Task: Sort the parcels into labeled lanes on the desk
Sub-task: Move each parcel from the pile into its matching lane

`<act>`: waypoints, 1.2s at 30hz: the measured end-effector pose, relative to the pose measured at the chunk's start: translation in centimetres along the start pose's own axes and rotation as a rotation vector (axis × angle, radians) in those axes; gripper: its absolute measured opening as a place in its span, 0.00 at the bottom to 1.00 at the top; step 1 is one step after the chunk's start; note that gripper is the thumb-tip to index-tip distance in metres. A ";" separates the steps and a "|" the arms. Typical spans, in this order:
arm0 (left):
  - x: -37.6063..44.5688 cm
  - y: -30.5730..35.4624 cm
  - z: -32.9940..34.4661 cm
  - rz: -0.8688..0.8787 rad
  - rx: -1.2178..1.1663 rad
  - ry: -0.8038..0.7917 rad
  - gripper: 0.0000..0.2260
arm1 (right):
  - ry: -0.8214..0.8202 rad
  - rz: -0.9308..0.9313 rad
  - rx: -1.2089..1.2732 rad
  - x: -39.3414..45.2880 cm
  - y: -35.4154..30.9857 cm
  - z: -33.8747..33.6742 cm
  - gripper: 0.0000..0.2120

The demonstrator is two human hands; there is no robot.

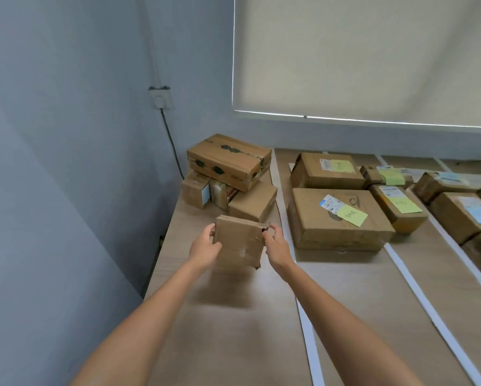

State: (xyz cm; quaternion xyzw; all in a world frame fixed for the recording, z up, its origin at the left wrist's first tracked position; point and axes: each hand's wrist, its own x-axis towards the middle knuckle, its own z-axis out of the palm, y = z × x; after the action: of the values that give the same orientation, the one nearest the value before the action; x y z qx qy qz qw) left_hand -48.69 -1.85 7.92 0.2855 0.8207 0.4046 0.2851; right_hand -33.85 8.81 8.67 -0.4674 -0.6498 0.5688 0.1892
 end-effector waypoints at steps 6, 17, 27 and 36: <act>-5.3 3.9 1.1 0.061 -0.147 0.070 0.29 | 0.002 -0.095 0.081 -4.2 -1.7 -4.8 0.21; -12.6 9.6 4.7 0.063 -0.208 0.126 0.20 | 0.105 -0.085 0.226 -9.7 -1.6 -11.7 0.18; -15.3 12.3 5.7 0.109 -0.283 0.190 0.05 | 0.166 -0.199 0.117 -11.6 -0.8 -14.9 0.19; -15.5 12.3 6.1 0.106 -0.401 0.156 0.17 | 0.119 -0.288 -0.017 -11.4 -1.4 -16.1 0.41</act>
State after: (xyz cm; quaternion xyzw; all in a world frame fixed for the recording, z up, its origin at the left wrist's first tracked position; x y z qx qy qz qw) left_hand -31.07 -3.36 18.65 0.2338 0.7270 0.5951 0.2503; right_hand -16.22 8.60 17.73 -0.4037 -0.7026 0.5016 0.3030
